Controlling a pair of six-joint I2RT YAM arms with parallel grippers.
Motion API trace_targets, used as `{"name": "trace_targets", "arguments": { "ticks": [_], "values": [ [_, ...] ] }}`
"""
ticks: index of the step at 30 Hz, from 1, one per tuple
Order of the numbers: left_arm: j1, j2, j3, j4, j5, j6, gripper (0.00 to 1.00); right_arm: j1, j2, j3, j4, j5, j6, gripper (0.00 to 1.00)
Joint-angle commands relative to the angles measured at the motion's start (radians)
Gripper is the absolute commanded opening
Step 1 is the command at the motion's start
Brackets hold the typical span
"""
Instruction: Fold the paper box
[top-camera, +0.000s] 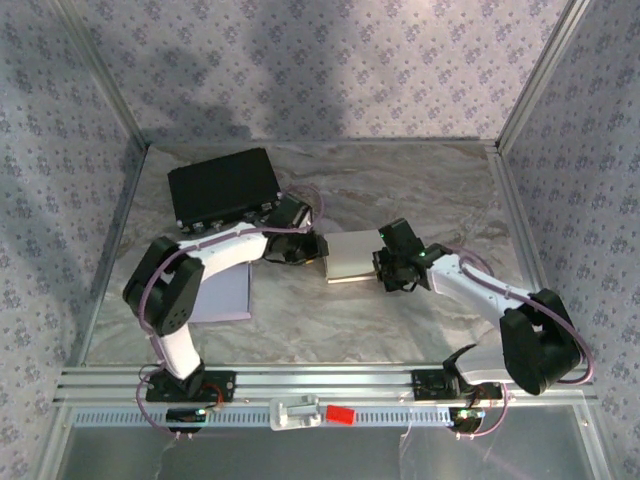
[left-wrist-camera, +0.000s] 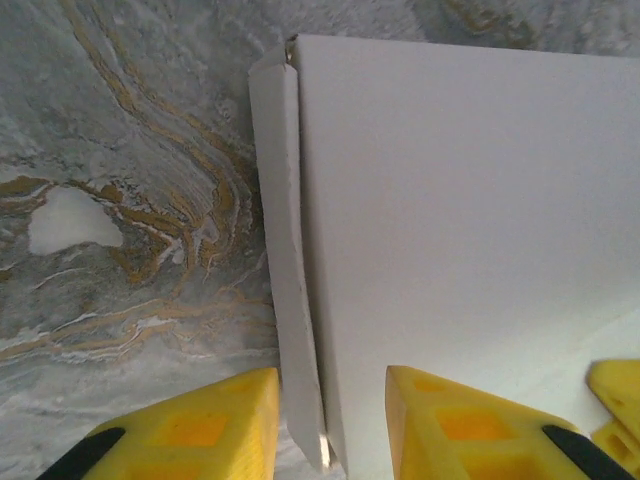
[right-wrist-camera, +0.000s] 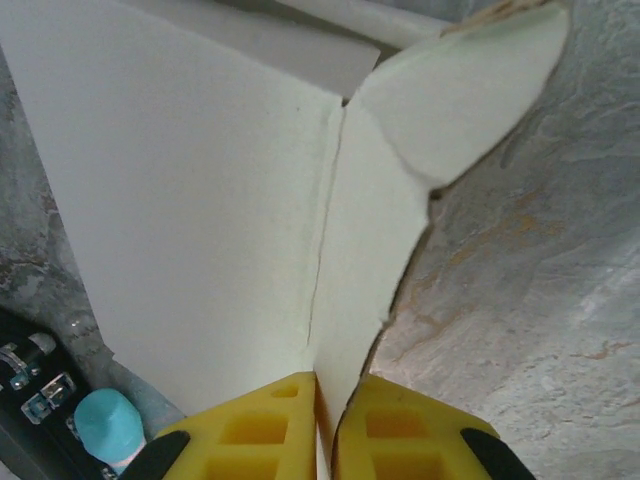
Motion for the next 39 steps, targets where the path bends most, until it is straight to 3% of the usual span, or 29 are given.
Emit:
{"name": "trace_targets", "arguments": {
  "ticks": [1, 10, 14, 19, 23, 26, 29, 34, 39],
  "values": [
    [-0.003, 0.039, 0.066, -0.046, 0.021, -0.022, 0.34, -0.023, -0.005, -0.012, -0.108, -0.050, -0.081, 0.12],
    [-0.020, 0.118, 0.092, -0.053, 0.040, -0.037, 0.34, -0.052, 0.013, -0.009, -0.129, -0.101, -0.138, 0.17],
    [-0.030, 0.133, 0.088, -0.062, 0.034, -0.046, 0.28, -0.069, 0.012, 0.012, -0.167, -0.112, -0.213, 0.28],
    [-0.029, 0.144, 0.083, -0.036, 0.031, -0.050, 0.20, -0.084, 0.005, 0.149, -0.347, -0.122, -0.594, 0.45],
    [-0.023, 0.140, 0.086, -0.047, 0.018, -0.033, 0.17, -0.086, -0.067, 0.240, -0.570, -0.040, -0.944, 0.52],
    [-0.018, 0.140, 0.091, -0.053, 0.018, -0.025, 0.17, -0.174, -0.129, 0.233, -0.545, -0.034, -1.195, 0.55],
    [-0.015, 0.145, 0.100, -0.060, 0.014, -0.017, 0.16, -0.277, -0.081, 0.233, -0.438, -0.107, -1.389, 0.55],
    [-0.015, 0.161, 0.120, -0.074, 0.013, 0.000, 0.16, -0.336, 0.149, 0.309, -0.388, -0.158, -1.590, 0.50],
    [-0.014, 0.165, 0.125, -0.082, 0.004, 0.008, 0.16, -0.354, 0.298, 0.361, -0.350, -0.200, -1.659, 0.49]
  ]
}}
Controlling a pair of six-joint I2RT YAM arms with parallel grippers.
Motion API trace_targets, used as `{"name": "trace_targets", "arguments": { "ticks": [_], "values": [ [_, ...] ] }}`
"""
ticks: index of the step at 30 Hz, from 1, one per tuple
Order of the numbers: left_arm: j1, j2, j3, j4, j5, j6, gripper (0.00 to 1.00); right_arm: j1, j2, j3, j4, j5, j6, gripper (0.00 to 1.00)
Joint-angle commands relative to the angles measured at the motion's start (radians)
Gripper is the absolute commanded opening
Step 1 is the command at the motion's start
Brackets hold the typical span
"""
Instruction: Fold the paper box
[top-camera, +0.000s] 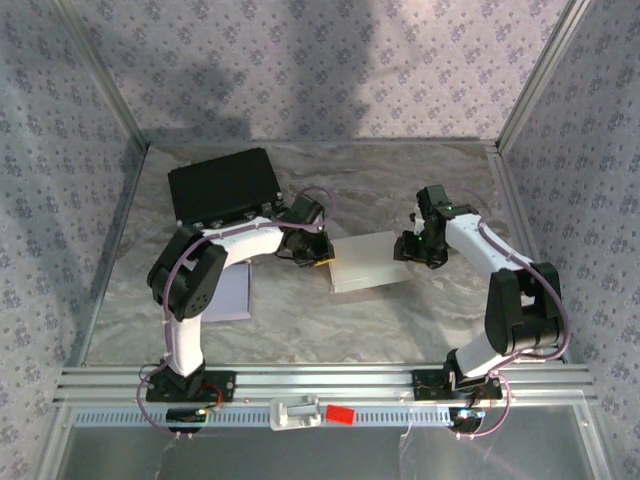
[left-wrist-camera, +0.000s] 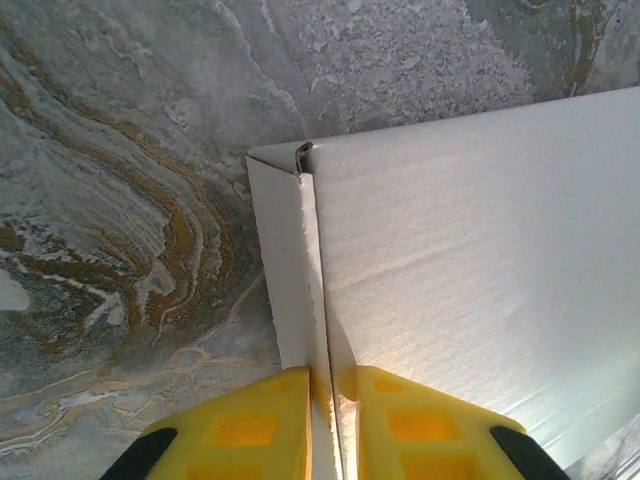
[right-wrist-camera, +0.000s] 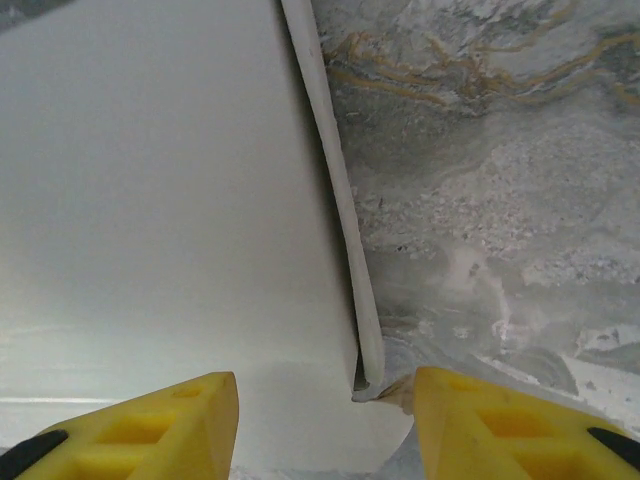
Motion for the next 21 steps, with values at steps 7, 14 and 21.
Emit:
{"name": "trace_targets", "arguments": {
  "ticks": [7, 14, 21],
  "values": [
    [0.008, 0.031, 0.028, -0.064, -0.024, 0.042, 0.17, -0.026, 0.209, 0.088, 0.046, -0.052, -0.144, 0.45],
    [0.008, 0.039, 0.039, -0.073, -0.022, 0.052, 0.18, -0.025, 0.253, 0.129, 0.047, -0.057, -0.132, 0.34],
    [0.014, 0.038, 0.044, -0.082, -0.022, 0.065, 0.18, -0.017, 0.269, 0.117, 0.050, -0.079, -0.102, 0.28]
  ]
}}
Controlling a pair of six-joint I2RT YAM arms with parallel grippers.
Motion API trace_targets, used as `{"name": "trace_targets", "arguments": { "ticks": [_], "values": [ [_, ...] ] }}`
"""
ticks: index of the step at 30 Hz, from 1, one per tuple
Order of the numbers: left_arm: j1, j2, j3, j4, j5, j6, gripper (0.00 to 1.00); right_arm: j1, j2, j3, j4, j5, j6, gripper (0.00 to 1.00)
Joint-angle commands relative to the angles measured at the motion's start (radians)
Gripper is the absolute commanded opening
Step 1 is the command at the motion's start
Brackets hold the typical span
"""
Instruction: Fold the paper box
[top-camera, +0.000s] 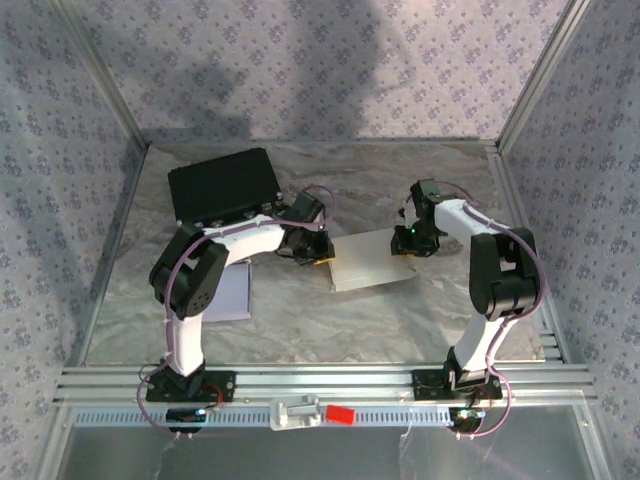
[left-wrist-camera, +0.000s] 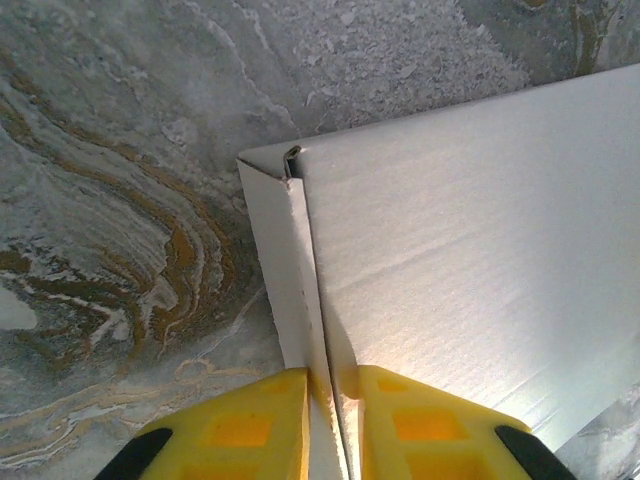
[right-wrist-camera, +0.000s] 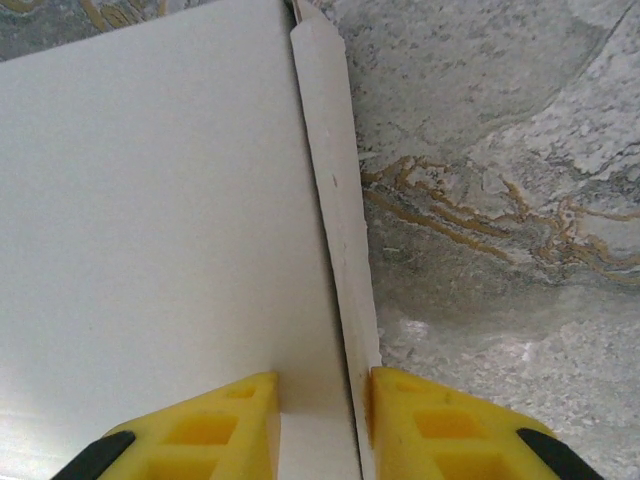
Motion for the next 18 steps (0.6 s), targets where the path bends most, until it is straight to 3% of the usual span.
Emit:
{"name": "trace_targets", "arguments": {
  "ticks": [1, 9, 15, 18],
  "values": [
    [0.009, 0.020, 0.015, -0.051, -0.018, 0.025, 0.19, 0.007, 0.026, -0.008, 0.000, -0.021, 0.025, 0.26],
    [0.029, -0.045, -0.028, -0.027, 0.012, 0.021, 0.19, 0.024, -0.028, -0.045, 0.019, -0.070, 0.088, 0.21],
    [0.041, -0.078, -0.068, 0.004, 0.053, 0.013, 0.22, 0.008, -0.055, -0.063, 0.011, -0.100, 0.093, 0.25],
    [0.040, -0.070, -0.072, -0.005, 0.049, 0.013, 0.23, -0.020, -0.072, -0.073, 0.024, -0.128, 0.104, 0.33]
  ]
}}
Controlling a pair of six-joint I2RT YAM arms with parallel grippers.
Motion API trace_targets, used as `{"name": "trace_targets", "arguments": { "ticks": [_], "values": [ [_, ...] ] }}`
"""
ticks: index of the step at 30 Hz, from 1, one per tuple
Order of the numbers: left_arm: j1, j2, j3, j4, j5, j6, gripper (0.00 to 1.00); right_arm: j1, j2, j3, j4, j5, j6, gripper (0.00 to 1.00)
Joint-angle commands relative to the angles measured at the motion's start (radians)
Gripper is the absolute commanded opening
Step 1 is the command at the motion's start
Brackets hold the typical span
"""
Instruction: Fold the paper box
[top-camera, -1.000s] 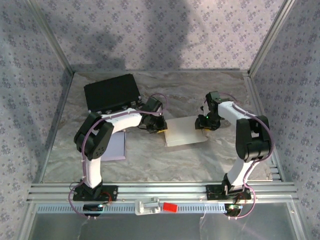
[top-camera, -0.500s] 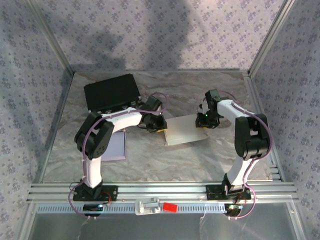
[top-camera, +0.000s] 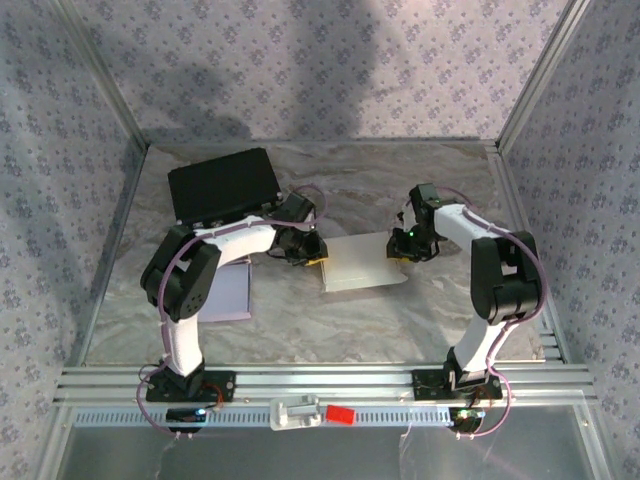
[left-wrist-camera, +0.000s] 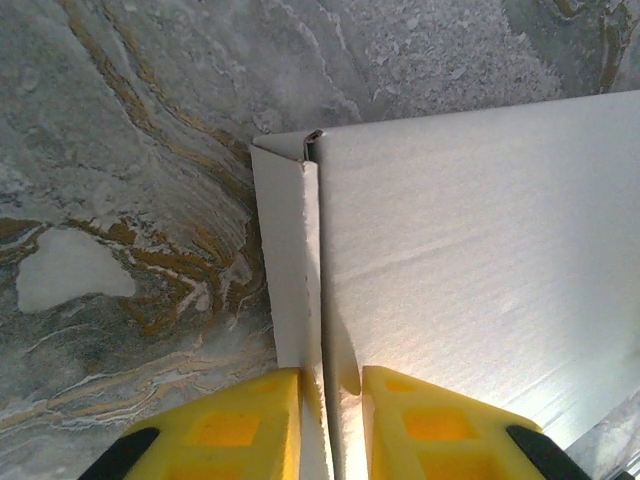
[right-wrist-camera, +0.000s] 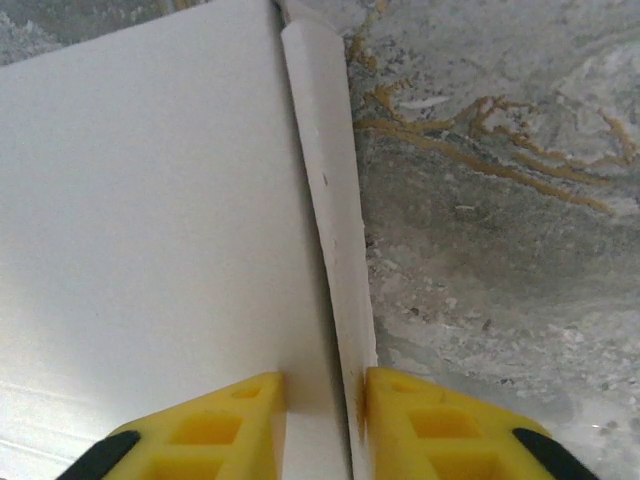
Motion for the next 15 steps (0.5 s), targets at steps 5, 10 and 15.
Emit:
{"name": "trace_targets", "arguments": {
  "ticks": [5, 10, 15],
  "values": [
    [0.007, -0.020, -0.028, 0.010, 0.021, 0.009, 0.20, -0.082, -0.056, -0.032, 0.027, -0.069, 0.016, 0.46],
    [0.010, -0.003, -0.028, 0.043, 0.021, 0.004, 0.17, -0.105, 0.001, -0.033, 0.068, -0.115, 0.010, 0.62],
    [0.018, 0.000, -0.037, 0.062, 0.017, 0.006, 0.12, -0.102, 0.044, -0.042, 0.148, -0.181, 0.003, 0.68]
  ]
}}
